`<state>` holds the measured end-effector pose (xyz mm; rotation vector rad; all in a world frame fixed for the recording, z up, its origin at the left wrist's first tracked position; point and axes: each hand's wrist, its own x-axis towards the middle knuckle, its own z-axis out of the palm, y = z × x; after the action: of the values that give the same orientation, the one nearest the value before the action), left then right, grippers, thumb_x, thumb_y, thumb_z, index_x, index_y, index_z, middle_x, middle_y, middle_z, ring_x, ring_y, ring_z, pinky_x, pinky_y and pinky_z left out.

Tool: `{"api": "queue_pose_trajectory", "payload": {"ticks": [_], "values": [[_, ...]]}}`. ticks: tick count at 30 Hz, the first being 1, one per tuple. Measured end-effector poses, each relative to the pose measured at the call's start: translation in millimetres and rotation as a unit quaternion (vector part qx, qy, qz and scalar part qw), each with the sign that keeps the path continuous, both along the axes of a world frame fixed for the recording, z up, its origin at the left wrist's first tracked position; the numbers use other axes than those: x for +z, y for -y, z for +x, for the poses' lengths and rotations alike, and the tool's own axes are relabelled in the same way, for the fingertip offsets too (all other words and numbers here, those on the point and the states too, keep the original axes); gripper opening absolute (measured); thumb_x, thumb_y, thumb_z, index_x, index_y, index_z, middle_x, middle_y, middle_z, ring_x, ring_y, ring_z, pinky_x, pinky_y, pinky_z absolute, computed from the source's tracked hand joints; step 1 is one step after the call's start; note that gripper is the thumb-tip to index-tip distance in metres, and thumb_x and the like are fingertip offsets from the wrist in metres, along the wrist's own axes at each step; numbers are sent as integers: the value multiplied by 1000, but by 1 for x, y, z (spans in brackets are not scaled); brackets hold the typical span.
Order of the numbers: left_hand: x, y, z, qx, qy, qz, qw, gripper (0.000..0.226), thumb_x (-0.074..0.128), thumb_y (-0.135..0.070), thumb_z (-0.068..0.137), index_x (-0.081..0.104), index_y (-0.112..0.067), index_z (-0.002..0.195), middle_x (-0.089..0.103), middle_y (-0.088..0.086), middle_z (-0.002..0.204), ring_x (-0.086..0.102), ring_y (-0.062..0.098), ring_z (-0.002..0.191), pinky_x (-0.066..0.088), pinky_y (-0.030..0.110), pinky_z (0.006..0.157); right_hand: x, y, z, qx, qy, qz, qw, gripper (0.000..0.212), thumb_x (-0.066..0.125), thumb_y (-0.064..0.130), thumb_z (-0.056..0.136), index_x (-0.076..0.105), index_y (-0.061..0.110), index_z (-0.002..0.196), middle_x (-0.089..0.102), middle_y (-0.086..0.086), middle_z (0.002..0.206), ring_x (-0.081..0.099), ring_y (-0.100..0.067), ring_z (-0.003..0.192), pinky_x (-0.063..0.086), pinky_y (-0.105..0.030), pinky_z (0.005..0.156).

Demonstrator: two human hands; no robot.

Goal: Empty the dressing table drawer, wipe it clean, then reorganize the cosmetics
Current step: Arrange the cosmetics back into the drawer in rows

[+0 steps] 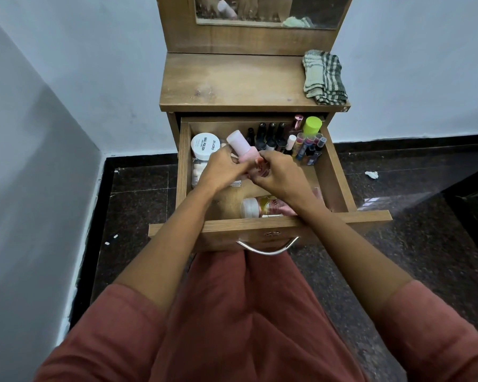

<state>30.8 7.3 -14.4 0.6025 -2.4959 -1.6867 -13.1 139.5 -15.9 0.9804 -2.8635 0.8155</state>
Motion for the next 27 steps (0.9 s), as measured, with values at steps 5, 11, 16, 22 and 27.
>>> {"api": "queue_pose_trajectory", "payload": {"ticks": [5,11,16,22,27], "values": [[-5,2,-2,-2,-18,91,996,15,61,-23,87,52,-13,95,63,3,76,62,-3,49,55,14,56,1,-26,-28,50,53,98,993,38,66,15,80,59,1,114,54,-14,112,55,-25,98,46,-32,81],[-13,-2,-9,-79,50,63,994,8,61,-7,86,54,-9,89,61,3,71,61,-3,48,52,9,54,3,-51,-52,124,132,193,965,58,67,6,79,46,7,133,51,-14,128,49,-26,116,37,-26,95],[-15,-15,-20,-99,106,66,987,3,59,-9,88,57,-7,87,60,5,76,58,6,65,51,12,60,6,-54,-59,97,156,225,957,57,61,1,82,43,10,135,52,-14,130,49,-27,117,39,-30,95],[-17,-28,-24,-121,140,53,981,25,56,-10,90,56,5,110,61,9,77,57,13,69,52,24,75,6,-59,-67,73,139,277,948,42,54,-2,84,53,4,125,56,-16,123,52,-28,114,41,-31,93],[-13,-30,-19,-154,132,49,978,24,56,-9,90,56,5,110,62,12,87,60,13,73,53,21,73,7,-59,-66,65,129,298,944,36,55,4,86,56,2,122,58,-18,121,53,-30,112,41,-33,95]]}}
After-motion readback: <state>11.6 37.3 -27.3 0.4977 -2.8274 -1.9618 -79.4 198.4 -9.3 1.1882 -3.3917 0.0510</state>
